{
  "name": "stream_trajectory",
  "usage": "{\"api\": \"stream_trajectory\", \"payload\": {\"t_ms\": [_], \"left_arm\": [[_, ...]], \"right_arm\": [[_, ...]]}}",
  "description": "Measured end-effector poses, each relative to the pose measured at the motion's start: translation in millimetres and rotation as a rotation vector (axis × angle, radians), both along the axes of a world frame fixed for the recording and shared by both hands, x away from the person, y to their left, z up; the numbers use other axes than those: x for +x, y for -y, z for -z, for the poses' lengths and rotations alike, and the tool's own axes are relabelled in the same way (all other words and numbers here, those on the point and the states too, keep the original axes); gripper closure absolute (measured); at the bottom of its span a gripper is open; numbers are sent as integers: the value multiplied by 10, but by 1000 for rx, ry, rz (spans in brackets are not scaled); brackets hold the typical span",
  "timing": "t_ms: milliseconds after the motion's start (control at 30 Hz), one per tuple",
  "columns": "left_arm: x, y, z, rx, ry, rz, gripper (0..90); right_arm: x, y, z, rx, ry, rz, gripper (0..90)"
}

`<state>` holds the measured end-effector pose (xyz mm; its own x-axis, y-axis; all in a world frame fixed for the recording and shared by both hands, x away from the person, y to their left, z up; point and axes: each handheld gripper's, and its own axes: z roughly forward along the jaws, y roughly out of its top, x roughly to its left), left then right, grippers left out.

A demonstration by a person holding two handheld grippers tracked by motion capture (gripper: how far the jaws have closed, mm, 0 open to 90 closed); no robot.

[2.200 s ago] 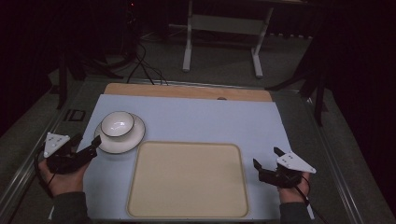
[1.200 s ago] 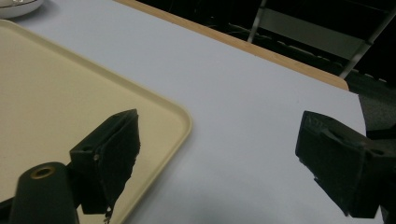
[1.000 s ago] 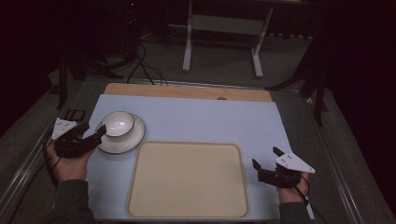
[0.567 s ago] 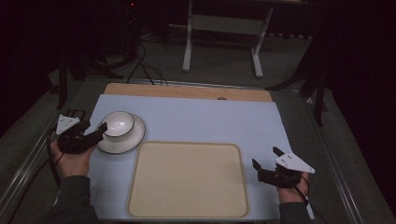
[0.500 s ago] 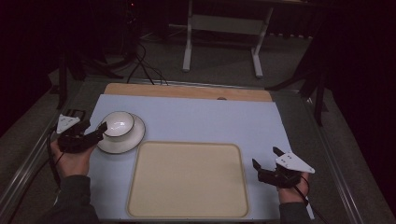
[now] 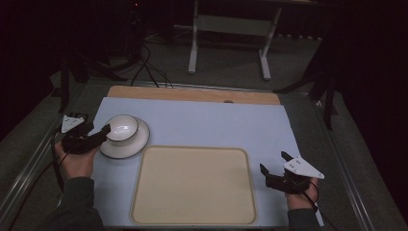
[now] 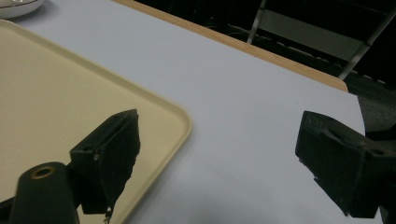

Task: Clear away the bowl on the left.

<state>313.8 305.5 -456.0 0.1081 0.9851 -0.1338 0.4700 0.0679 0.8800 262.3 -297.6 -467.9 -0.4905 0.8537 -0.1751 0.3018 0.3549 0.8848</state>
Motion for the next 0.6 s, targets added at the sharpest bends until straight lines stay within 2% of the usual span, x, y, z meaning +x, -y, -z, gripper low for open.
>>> {"api": "stream_trajectory", "payload": {"t_ms": [467, 600], "left_arm": [[195, 32, 146, 38, -63, -11, 366], [241, 34, 184, 27, -72, -14, 375]], "right_arm": [[0, -18, 3, -2, 0, -8, 134], [1, -19, 4, -3, -1, -8, 134]]}}
